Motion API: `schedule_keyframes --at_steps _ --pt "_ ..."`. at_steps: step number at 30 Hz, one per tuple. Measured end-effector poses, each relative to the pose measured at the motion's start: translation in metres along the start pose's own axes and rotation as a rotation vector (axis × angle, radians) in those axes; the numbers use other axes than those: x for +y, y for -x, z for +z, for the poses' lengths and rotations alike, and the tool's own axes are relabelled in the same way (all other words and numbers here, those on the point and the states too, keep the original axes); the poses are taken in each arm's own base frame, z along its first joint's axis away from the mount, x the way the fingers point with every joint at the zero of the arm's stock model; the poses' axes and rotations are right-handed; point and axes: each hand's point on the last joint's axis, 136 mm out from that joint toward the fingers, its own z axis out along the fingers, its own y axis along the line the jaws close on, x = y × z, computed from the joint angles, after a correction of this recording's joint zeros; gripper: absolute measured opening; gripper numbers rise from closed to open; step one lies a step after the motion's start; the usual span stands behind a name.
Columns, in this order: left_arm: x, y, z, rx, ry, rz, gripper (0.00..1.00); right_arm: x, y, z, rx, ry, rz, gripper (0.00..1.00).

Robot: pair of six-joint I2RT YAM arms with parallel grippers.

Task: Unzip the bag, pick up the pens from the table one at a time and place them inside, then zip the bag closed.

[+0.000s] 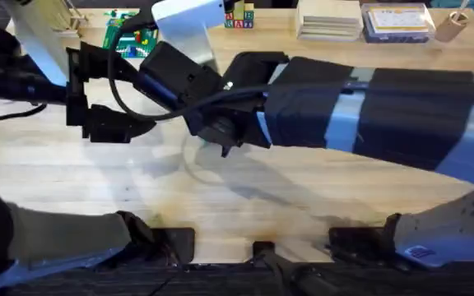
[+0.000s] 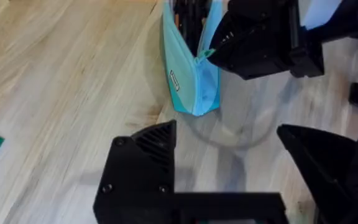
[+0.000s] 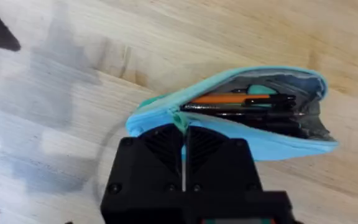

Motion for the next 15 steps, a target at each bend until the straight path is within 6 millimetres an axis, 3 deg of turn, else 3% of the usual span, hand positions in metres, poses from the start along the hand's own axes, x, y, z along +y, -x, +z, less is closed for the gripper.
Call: schedule_keyframes --at_steps 6,11,12,15 --pt "-0.001 -0.012 0.011 -0.035 -0.061 0.024 0.995 0.000 0.000 0.000 0.000 0.000 0.000 0.031" --pt "-0.010 -0.030 0.031 -0.092 -0.102 0.031 0.995 0.000 0.000 0.000 0.000 0.000 0.000 0.031" --pt "-0.009 -0.039 0.041 -0.124 -0.078 0.062 0.995 0.000 0.000 0.000 0.000 0.000 0.000 0.030" --pt "-0.004 -0.044 0.049 -0.153 -0.042 0.100 0.994 0.000 0.000 0.000 -0.001 0.000 0.000 0.030"
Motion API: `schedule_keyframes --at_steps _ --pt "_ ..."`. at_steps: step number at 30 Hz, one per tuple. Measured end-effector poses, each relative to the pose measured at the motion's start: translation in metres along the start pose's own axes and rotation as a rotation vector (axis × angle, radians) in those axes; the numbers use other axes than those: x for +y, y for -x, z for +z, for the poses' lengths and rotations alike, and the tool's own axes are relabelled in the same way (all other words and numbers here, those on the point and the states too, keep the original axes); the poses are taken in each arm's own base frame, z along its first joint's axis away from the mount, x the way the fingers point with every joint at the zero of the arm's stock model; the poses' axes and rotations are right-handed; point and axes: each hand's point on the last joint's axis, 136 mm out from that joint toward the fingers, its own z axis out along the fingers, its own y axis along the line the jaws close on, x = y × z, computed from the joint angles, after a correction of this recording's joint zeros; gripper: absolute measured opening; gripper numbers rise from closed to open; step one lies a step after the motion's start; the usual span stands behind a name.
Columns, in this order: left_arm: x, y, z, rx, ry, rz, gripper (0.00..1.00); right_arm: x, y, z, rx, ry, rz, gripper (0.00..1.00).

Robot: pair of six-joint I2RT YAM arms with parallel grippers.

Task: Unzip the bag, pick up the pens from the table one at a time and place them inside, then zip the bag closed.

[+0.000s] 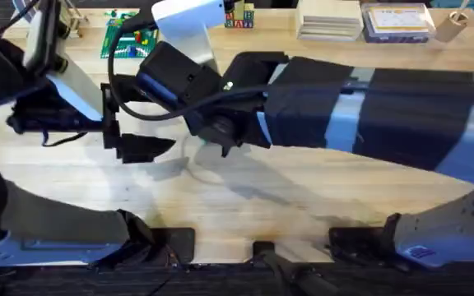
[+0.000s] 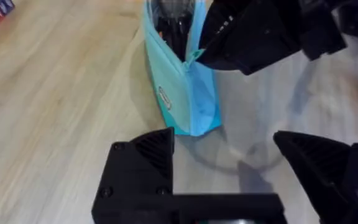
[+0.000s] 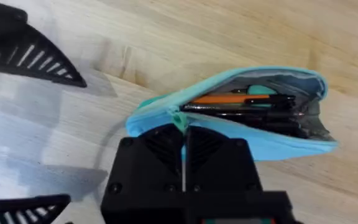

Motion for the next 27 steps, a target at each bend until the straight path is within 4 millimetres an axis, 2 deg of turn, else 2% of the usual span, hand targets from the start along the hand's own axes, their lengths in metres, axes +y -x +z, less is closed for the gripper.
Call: schedule_keyframes --at_steps 3,6,15,17,27 --pt "0.006 -0.002 0.003 -0.025 0.034 0.032 0.993 0.000 0.000 0.000 0.000 0.000 0.000 0.030" --pt "0.020 -0.004 0.006 -0.077 0.077 0.064 0.994 0.000 0.000 0.000 0.000 0.000 0.000 0.031" --pt "0.026 -0.002 0.022 -0.123 0.050 0.072 0.993 0.000 0.000 0.000 -0.001 0.000 0.000 0.030" --pt "0.030 -0.002 0.041 -0.160 0.008 0.032 0.993 0.000 0.000 0.000 -0.002 -0.002 0.000 0.030" --pt "0.032 0.006 0.062 -0.167 -0.034 0.073 0.993 0.000 0.000 0.000 -0.002 -0.002 0.000 0.030"
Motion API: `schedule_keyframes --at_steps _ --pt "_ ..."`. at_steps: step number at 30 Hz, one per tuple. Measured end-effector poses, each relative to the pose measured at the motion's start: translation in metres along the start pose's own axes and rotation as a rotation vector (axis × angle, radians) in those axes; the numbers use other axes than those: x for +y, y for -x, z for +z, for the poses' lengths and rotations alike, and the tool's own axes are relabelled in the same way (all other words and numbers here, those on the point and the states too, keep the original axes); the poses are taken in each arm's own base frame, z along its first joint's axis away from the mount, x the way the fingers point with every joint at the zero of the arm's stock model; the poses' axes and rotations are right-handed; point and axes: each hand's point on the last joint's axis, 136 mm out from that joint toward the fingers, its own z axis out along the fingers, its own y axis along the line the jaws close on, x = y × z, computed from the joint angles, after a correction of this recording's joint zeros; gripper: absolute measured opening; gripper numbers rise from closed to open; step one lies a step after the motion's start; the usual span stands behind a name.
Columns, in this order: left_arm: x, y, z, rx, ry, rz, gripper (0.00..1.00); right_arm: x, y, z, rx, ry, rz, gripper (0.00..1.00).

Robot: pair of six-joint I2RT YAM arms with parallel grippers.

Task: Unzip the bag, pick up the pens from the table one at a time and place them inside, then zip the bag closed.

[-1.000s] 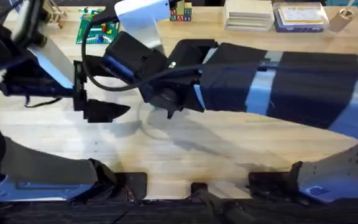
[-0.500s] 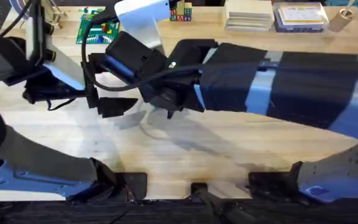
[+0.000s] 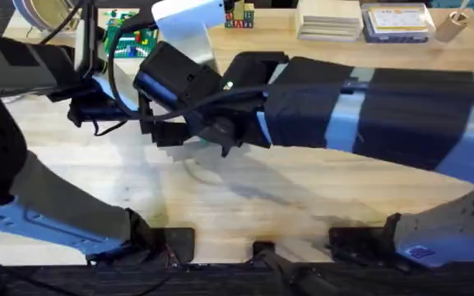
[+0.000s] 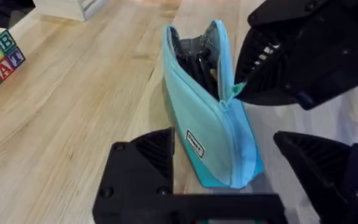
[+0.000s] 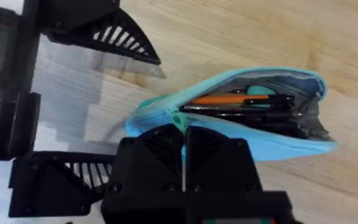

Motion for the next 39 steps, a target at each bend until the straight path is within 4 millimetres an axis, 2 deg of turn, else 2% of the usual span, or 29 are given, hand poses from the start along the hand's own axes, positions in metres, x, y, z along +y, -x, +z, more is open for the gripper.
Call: schedule_keyframes --at_steps 7,20,21,22,25,27,31,33,39 --pt "0.0003 0.0006 0.0032 0.000 -0.007 -0.062 0.993 0.0000 0.0000 0.0000 0.000 0.000 0.000 0.031" --pt "0.0003 0.0007 0.0032 0.000 -0.007 -0.072 0.989 0.0000 0.0000 0.0000 0.000 0.000 0.000 0.030" --pt "0.0002 0.0007 0.0032 0.000 -0.007 -0.076 0.925 0.0000 0.0000 0.0000 0.000 0.000 0.000 0.030" --pt "0.0003 0.0007 0.0032 0.000 -0.007 -0.075 0.818 0.0000 0.0000 0.0000 0.000 0.000 0.000 0.030" --pt "0.0004 0.0012 0.0032 -0.003 -0.006 -0.080 0.420 0.0000 0.0000 0.0000 0.000 0.000 0.000 0.030" --pt "0.0005 0.0014 0.0032 -0.004 -0.006 -0.079 0.230 0.0000 0.0000 0.0000 0.000 0.000 0.000 0.030" --pt "-0.0001 0.0015 0.0035 -0.004 -0.008 -0.083 0.144 0.0001 0.0002 0.0000 -0.001 0.000 0.000 0.030" --pt "-0.0002 0.0014 0.0035 -0.003 -0.009 -0.084 0.062 0.0001 0.0002 0.0000 -0.001 0.000 0.000 0.030" --pt "-0.0002 0.0015 0.0035 -0.004 -0.008 -0.084 0.044 0.0001 0.0002 0.0000 -0.001 0.000 0.000 0.030"
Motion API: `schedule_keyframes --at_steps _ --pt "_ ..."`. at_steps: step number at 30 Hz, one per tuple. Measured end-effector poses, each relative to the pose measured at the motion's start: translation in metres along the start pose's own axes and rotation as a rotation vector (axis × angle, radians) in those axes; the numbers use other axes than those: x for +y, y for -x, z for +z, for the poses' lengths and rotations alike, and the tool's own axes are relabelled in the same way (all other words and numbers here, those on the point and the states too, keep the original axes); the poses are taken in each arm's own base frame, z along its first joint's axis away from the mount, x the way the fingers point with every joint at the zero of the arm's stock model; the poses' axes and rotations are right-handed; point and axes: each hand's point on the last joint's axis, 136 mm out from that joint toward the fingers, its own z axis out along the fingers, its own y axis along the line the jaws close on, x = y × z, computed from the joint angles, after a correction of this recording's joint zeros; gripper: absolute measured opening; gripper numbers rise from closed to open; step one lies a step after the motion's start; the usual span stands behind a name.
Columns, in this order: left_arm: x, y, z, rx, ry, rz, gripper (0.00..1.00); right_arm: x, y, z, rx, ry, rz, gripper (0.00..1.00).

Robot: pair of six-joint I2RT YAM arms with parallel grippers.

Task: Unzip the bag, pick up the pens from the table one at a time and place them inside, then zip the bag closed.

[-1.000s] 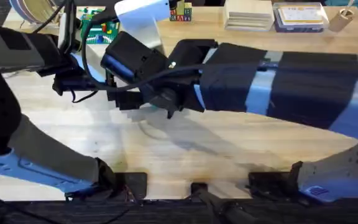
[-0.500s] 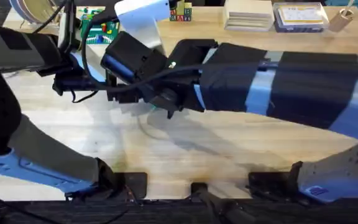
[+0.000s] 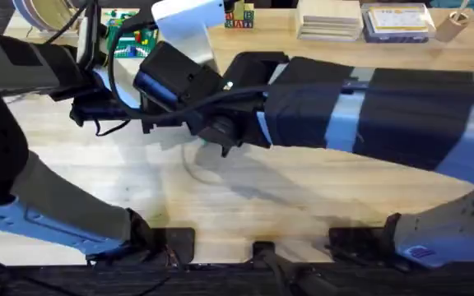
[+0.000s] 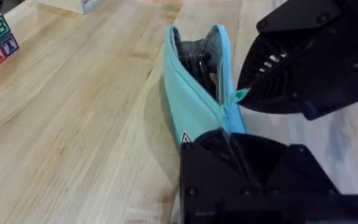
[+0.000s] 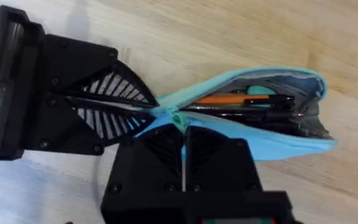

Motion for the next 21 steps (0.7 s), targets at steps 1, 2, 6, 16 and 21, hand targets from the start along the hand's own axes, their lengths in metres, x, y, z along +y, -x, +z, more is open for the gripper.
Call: schedule_keyframes --at_steps 1,2,6,16,21 --pt "0.000 0.000 0.000 0.000 0.000 0.000 0.044 0.000 0.000 0.000 0.000 0.000 0.000 0.030" --pt "0.000 0.000 0.000 0.000 0.000 0.000 0.044 0.000 0.000 0.000 0.000 0.000 0.000 0.031" --pt "0.000 0.000 0.000 0.000 0.000 0.000 0.044 -0.003 0.001 0.001 0.000 -0.006 0.005 0.030" --pt "-0.001 0.000 0.002 0.001 -0.009 0.002 0.042 -0.032 -0.002 0.013 0.067 -0.052 0.028 0.031" --pt "-0.002 0.000 0.003 0.002 -0.010 0.002 0.042 -0.046 -0.003 0.019 0.094 -0.073 0.046 0.031"
